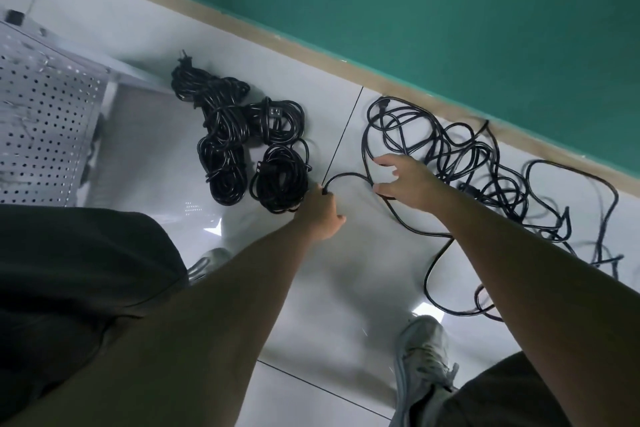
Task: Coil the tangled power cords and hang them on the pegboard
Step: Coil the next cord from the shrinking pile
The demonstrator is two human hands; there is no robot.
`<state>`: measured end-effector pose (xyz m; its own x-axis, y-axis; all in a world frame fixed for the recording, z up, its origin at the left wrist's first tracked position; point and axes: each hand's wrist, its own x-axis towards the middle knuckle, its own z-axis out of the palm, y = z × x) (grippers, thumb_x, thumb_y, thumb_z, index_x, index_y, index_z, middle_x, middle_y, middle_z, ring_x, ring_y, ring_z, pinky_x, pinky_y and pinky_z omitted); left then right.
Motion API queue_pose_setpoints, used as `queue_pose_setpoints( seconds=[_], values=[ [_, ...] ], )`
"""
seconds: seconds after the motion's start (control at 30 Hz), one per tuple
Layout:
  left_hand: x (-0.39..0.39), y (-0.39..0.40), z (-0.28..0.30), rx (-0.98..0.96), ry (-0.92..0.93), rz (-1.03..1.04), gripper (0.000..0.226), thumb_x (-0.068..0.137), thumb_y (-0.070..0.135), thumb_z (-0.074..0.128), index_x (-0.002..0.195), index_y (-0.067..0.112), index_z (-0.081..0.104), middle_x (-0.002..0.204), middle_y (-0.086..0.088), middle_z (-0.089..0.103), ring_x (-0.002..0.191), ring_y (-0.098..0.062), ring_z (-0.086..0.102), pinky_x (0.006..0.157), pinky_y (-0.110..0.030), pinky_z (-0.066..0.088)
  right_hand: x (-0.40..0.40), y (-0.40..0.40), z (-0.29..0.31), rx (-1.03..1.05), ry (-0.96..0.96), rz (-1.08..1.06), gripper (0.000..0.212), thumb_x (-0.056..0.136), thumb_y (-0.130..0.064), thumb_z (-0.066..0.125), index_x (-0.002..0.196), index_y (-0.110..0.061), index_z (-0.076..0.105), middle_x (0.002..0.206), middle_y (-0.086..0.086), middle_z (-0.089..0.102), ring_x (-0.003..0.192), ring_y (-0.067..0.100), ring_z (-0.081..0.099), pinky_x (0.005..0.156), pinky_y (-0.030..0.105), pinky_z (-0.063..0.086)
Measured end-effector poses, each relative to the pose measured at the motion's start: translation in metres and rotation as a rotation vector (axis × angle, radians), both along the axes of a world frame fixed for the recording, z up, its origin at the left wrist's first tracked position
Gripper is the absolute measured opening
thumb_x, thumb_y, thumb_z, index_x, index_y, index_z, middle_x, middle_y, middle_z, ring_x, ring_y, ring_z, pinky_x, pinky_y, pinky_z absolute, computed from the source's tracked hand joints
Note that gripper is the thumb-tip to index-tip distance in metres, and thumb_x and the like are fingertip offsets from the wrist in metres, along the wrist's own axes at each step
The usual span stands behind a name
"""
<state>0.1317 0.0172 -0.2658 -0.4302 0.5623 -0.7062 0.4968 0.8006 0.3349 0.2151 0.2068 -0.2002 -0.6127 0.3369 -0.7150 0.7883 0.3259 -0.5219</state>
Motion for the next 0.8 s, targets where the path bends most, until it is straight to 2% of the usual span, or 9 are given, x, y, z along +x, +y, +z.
queue_pose_setpoints(
  seconds=[0.2, 0.33, 0.4, 0.47, 0.5, 0.57, 0.63, 0.7, 0.8],
  values=[
    [-0.022, 0.011, 0.061, 0.177, -0.014, -0.004, 0.041, 0.09, 0.034, 0.072, 0.109, -0.002, 0.065, 0.139, -0.022, 0.04, 0.125, -0.038, 0.051, 0.11, -0.041, 0.041, 0.005, -0.004, 0.043, 0.077, -0.002, 0.0, 0.079, 0.086, -0.019, 0.08, 0.155, -0.026, 0.04, 0.158, 0.002, 0.041, 0.14, 0.022, 0.044, 0.11, 0.028, 0.037],
    [-0.021, 0.022, 0.147, 0.372, -0.043, -0.023, 0.039, 0.092, 0.026, 0.073, 0.125, 0.006, 0.067, 0.141, -0.012, 0.04, 0.114, -0.03, 0.058, 0.11, -0.035, 0.04, 0.015, -0.012, 0.095, 0.168, 0.005, -0.075, 0.094, 0.089, -0.015, 0.075, 0.162, -0.029, 0.019, 0.167, 0.007, 0.021, 0.154, 0.027, 0.02, 0.124, 0.039, 0.023],
    [-0.01, 0.022, 0.189, 0.429, -0.058, -0.043, 0.041, 0.093, 0.024, 0.072, 0.13, 0.008, 0.067, 0.145, -0.007, 0.04, 0.116, -0.027, 0.058, 0.108, -0.026, 0.037, 0.021, -0.016, 0.124, 0.2, 0.041, -0.114, 0.079, 0.094, -0.014, 0.069, 0.159, -0.029, 0.027, 0.165, 0.007, 0.027, 0.151, 0.028, 0.027, 0.12, 0.038, 0.031],
    [-0.003, 0.019, 0.225, 0.485, -0.078, -0.029, 0.042, 0.094, 0.023, 0.071, 0.134, 0.009, 0.066, 0.148, -0.005, 0.04, 0.123, -0.024, 0.055, 0.105, -0.02, 0.033, 0.03, -0.02, 0.155, 0.26, 0.064, -0.168, 0.045, 0.101, -0.015, 0.059, 0.145, -0.021, 0.049, 0.148, 0.011, 0.051, 0.132, 0.03, 0.05, 0.093, 0.029, 0.047],
    [-0.003, 0.017, 0.242, 0.513, -0.085, -0.011, 0.043, 0.094, 0.022, 0.071, 0.135, 0.009, 0.066, 0.149, -0.004, 0.041, 0.127, -0.022, 0.053, 0.103, -0.016, 0.031, 0.034, -0.024, 0.173, 0.277, 0.072, -0.221, 0.03, 0.104, -0.016, 0.053, 0.133, -0.018, 0.057, 0.136, 0.012, 0.06, 0.118, 0.03, 0.058, 0.081, 0.026, 0.046],
    [-0.009, 0.012, 0.271, 0.567, -0.09, 0.026, 0.042, 0.094, 0.021, 0.073, 0.134, 0.009, 0.067, 0.145, -0.004, 0.045, 0.129, -0.018, 0.052, 0.104, -0.011, 0.027, 0.047, -0.032, 0.206, 0.285, 0.132, -0.338, 0.016, 0.106, -0.016, 0.048, 0.113, -0.015, 0.062, 0.116, 0.014, 0.069, 0.084, 0.02, 0.065, 0.066, 0.023, 0.044],
    [-0.017, 0.007, 0.301, 0.636, -0.106, 0.066, 0.035, 0.092, 0.022, 0.076, 0.125, 0.011, 0.073, 0.137, -0.003, 0.053, 0.126, -0.018, 0.056, 0.114, -0.02, 0.033, 0.061, -0.045, 0.241, 0.243, 0.239, -0.456, 0.013, 0.105, -0.011, 0.051, 0.106, -0.009, 0.064, 0.103, 0.013, 0.07, 0.062, 0.004, 0.057, 0.054, 0.013, 0.042],
    [-0.02, 0.001, 0.329, 0.726, -0.173, 0.132, 0.021, 0.089, 0.024, 0.081, 0.108, 0.015, 0.08, 0.124, -0.001, 0.064, 0.115, -0.018, 0.064, 0.111, -0.034, 0.045, 0.072, -0.061, 0.274, 0.243, 0.343, -0.523, 0.012, 0.103, -0.015, 0.056, 0.096, -0.017, 0.065, 0.093, 0.01, 0.071, 0.069, 0.01, 0.061, 0.063, 0.015, 0.048],
    [-0.011, -0.01, 0.369, 0.825, -0.263, 0.257, 0.021, 0.082, 0.037, 0.086, 0.086, 0.018, 0.078, 0.105, 0.0, 0.074, 0.104, -0.017, 0.069, 0.104, -0.035, 0.049, 0.082, -0.086, 0.32, 0.156, 0.553, -0.696, 0.014, 0.102, -0.009, 0.06, 0.092, -0.017, 0.066, 0.09, 0.016, 0.071, 0.078, 0.03, 0.066, 0.076, 0.041, 0.056]
  ],
)
